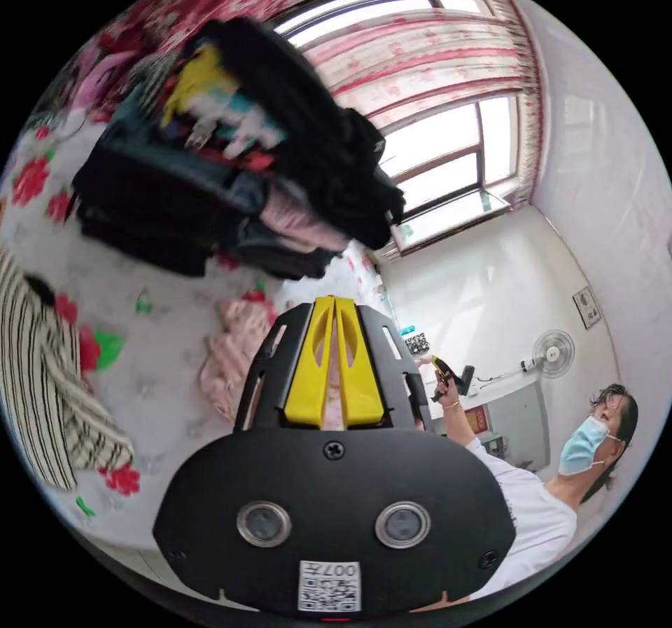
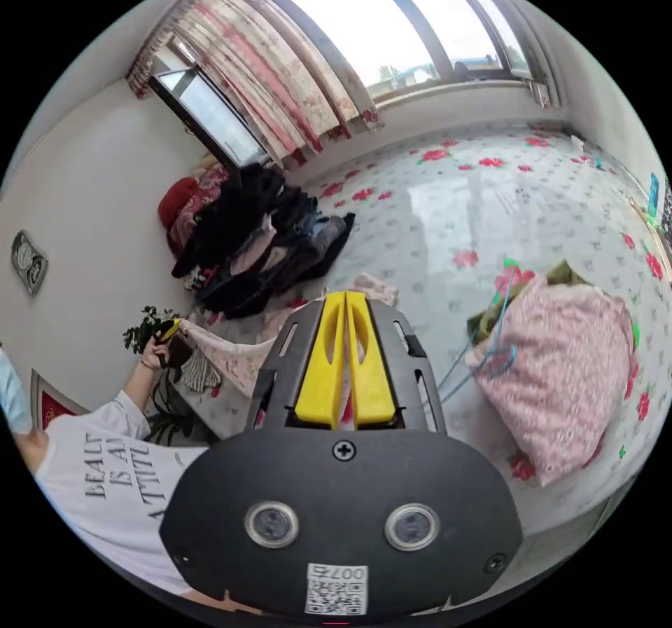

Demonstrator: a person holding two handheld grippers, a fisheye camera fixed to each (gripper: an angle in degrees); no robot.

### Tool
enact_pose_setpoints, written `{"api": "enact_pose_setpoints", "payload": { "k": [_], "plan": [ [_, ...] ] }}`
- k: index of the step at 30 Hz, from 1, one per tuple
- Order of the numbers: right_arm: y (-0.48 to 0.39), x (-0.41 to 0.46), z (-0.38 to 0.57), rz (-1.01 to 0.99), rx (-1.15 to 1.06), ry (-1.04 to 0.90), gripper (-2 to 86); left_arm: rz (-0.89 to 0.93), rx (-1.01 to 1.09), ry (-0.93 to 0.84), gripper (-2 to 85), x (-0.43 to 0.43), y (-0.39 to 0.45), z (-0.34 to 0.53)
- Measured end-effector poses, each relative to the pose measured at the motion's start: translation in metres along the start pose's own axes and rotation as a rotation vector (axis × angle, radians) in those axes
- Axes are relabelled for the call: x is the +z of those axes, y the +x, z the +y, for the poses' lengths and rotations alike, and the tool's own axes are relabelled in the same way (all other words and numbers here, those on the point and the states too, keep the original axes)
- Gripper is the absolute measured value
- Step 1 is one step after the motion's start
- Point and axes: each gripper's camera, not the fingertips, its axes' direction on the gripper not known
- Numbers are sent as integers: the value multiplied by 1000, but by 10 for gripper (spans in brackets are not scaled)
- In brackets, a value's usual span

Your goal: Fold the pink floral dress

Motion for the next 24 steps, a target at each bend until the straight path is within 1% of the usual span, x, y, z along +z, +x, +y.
{"api": "enact_pose_setpoints", "payload": {
  "k": [1,2,3,4,5,7,8,10,13,16,20,24],
  "plan": [
    [-28,-36,-34,-10,-44,124,-2,29,100,65,-10,-14,49,-30],
    [-44,-57,-48,-18,-74,191,-2,50,214,133,-10,-37,105,-53],
    [-77,-103,-69,-29,-141,315,-2,54,270,169,-10,-51,133,-60],
    [-110,-151,-79,-27,-208,440,-2,65,383,246,-10,-83,188,-66],
    [-125,-174,-80,-29,-240,498,-2,89,483,321,-10,-116,236,-62],
    [-172,-253,-65,-77,-351,696,-3,136,597,425,-10,-162,291,-40],
    [-181,-270,-57,-93,-373,735,-2,160,661,470,-10,-189,317,-19],
    [-206,-323,-20,-152,-464,834,-2,196,731,537,-10,-225,341,18],
    [-226,-363,33,-186,-578,877,-2,221,800,620,-10,-268,354,84],
    [-234,-380,83,-184,-630,849,-2,206,793,616,-10,-289,348,141],
    [-227,-384,142,-168,-652,778,-2,148,755,591,-10,-302,323,224],
    [-195,-374,205,-232,-593,690,-2,134,724,576,-10,-306,292,293]
  ]
}}
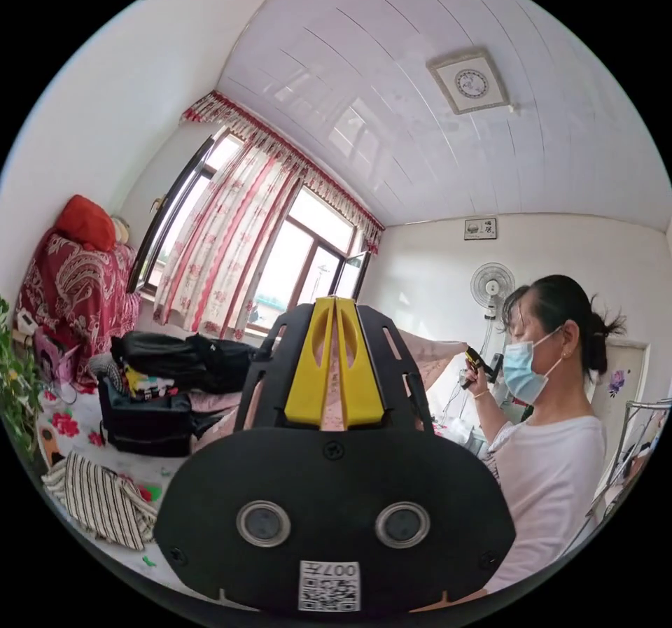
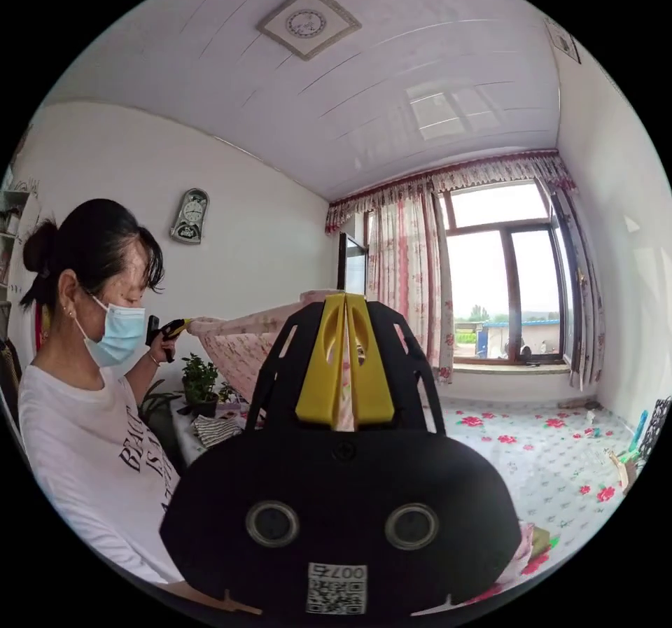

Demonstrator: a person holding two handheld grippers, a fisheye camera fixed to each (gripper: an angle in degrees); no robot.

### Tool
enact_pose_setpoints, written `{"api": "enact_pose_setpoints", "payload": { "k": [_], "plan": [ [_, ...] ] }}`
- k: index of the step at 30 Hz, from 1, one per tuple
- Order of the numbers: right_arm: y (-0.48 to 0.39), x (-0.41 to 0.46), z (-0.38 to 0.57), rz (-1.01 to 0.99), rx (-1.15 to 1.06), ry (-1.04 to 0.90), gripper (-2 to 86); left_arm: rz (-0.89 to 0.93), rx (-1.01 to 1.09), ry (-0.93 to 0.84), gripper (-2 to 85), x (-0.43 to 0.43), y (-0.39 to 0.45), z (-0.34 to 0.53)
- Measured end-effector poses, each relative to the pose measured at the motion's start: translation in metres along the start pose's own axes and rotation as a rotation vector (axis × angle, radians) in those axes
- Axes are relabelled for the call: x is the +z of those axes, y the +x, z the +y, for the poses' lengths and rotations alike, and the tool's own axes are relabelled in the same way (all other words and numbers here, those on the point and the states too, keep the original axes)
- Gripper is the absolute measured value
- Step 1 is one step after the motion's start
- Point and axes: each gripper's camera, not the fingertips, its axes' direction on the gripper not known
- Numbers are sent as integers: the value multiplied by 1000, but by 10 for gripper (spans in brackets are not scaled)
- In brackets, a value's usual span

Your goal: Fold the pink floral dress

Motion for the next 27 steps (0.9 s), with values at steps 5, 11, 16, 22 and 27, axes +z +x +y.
{"api": "enact_pose_setpoints", "payload": {
  "k": [5,11,16,22,27],
  "plan": [
    [-2,-19,103,-50,178,-166,-2,-182,-99,-166,-10,-38,-6,114],
    [7,-5,263,115,513,-428,-2,-326,-434,-397,-10,-40,-67,263],
    [27,36,318,163,586,-648,-2,-350,-583,-477,-10,-32,-114,303],
    [71,81,306,144,571,-589,-3,-319,-599,-397,-10,-6,-174,279],
    [127,161,294,162,568,-616,-3,-342,-612,-448,-10,66,-257,254]
  ]
}}
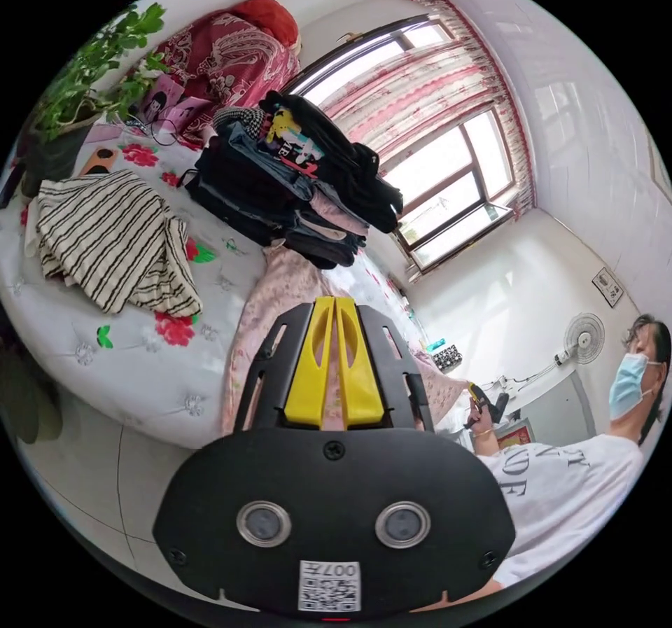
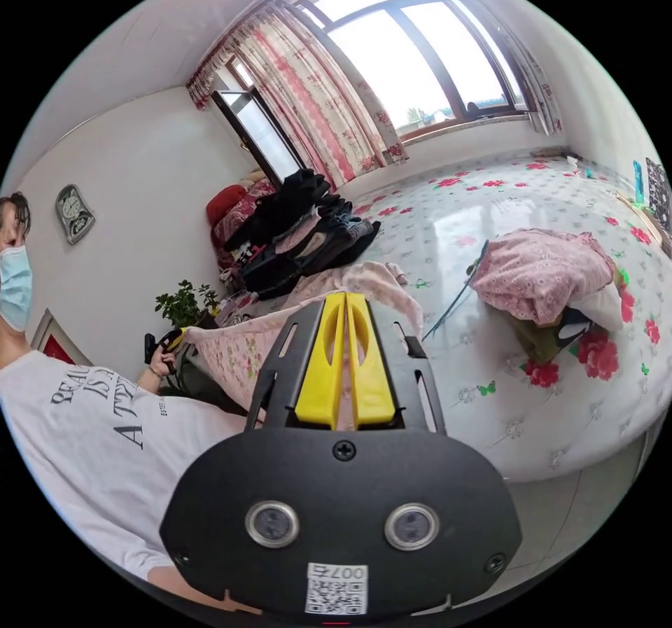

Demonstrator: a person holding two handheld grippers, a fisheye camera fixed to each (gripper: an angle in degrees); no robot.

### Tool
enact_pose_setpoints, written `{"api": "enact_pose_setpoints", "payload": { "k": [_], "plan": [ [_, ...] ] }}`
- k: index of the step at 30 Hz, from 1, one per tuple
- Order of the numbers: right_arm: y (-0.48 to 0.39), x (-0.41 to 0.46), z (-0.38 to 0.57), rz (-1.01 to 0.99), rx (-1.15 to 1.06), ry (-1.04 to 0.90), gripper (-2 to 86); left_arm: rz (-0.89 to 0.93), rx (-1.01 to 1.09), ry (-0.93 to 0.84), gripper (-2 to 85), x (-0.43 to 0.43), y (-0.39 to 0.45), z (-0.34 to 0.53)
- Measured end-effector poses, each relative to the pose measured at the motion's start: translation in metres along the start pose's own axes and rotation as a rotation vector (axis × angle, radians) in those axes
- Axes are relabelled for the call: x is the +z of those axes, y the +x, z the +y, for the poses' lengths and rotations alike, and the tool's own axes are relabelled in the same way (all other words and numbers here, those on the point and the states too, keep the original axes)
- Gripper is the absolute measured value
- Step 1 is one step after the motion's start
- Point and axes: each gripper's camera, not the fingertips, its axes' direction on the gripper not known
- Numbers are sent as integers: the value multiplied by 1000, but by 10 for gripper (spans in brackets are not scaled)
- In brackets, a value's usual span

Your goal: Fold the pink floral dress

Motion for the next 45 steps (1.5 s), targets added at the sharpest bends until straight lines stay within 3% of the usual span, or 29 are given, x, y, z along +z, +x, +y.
{"api": "enact_pose_setpoints", "payload": {
  "k": [7,12,16,25,30,36,39,45],
  "plan": [
    [46,115,-106,183,125,-32,-2,-76,-65,-125,-9,145,-34,-128],
    [82,175,-129,311,226,-71,2,-136,-142,-213,0,227,-74,-169],
    [108,205,-112,316,281,-158,18,-156,-141,-324,66,272,-107,-181],
    [97,222,6,374,217,-552,45,-343,-78,-567,97,254,-130,-91],
    [97,222,29,392,177,-664,53,-445,-80,-680,101,257,-121,-40],
    [111,241,36,351,101,-807,9,-672,184,-680,7,276,-95,-27],
    [103,217,19,287,61,-707,1,-634,128,-730,-6,275,-99,-36],
    [90,99,-26,21,109,-299,-2,-407,143,-479,-10,208,-53,-71]
  ]
}}
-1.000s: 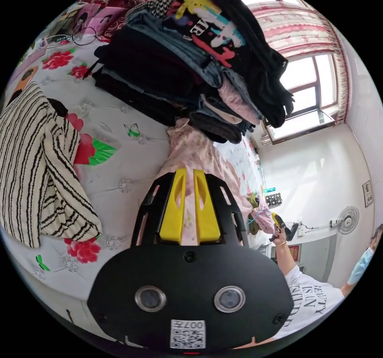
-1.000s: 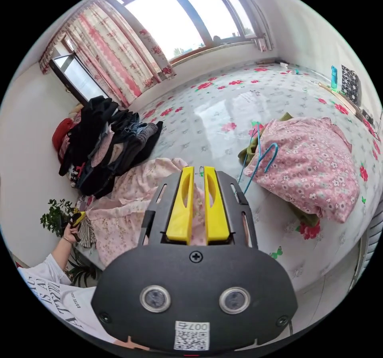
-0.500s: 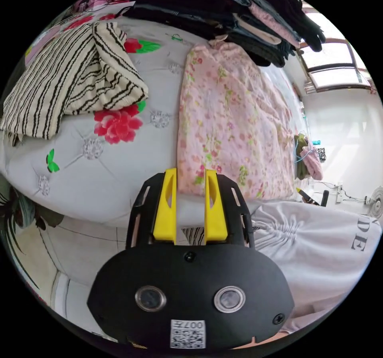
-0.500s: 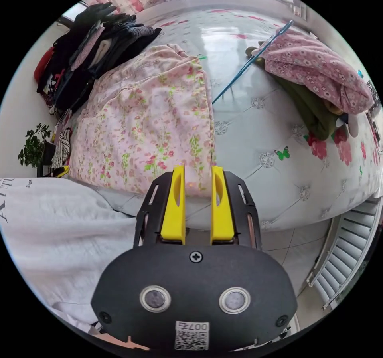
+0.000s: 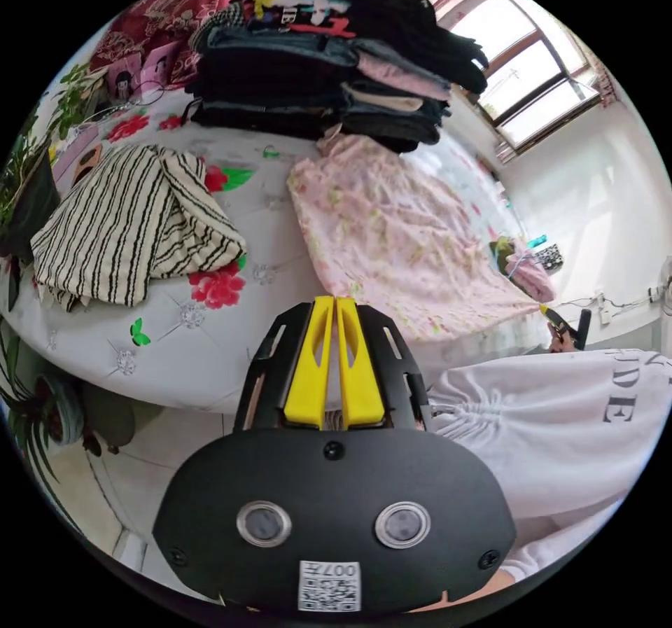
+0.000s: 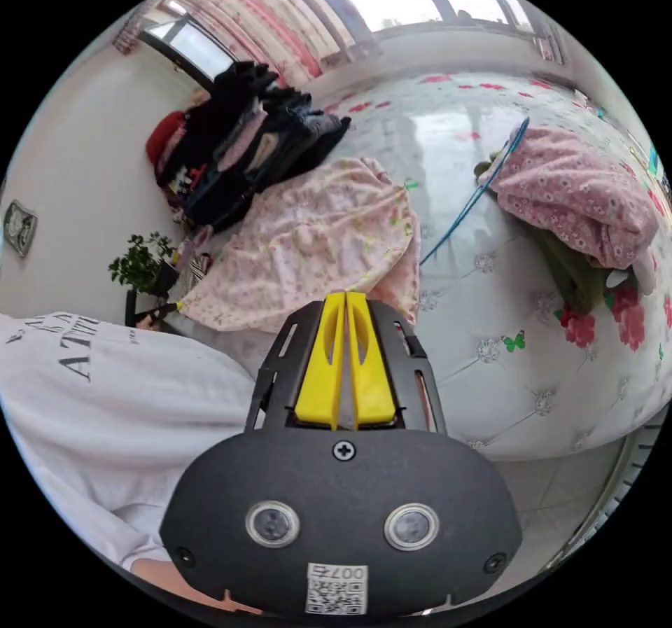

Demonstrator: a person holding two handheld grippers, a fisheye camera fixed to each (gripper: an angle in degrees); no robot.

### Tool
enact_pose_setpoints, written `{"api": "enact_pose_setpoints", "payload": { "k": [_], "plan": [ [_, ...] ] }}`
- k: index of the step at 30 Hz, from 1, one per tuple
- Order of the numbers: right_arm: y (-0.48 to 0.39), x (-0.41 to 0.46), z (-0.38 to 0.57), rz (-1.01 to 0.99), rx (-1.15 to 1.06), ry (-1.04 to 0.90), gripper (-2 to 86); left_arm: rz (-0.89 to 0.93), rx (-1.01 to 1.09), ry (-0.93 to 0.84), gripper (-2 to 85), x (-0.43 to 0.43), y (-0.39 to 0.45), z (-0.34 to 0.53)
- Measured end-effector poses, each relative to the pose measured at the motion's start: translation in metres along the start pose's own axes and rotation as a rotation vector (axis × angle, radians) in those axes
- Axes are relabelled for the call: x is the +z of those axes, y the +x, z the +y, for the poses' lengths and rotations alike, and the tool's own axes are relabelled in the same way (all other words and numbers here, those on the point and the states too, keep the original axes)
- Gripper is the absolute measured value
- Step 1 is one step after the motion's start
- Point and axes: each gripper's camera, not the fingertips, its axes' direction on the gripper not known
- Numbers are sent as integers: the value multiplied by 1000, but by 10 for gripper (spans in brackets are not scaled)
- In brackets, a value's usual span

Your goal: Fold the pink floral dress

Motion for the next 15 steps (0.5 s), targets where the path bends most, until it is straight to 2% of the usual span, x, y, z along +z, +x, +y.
{"api": "enact_pose_setpoints", "payload": {
  "k": [4,9,11,15],
  "plan": [
    [-17,-83,5,-163,-69,188,-3,118,104,107,-10,-77,15,1],
    [-33,-147,15,-339,-158,349,-4,131,222,183,-10,-151,34,2],
    [-32,-153,11,-354,-156,349,-4,143,225,204,-10,-168,31,-4],
    [-23,-128,-31,-240,-99,224,-4,180,155,222,-10,-160,0,-35]
  ]
}}
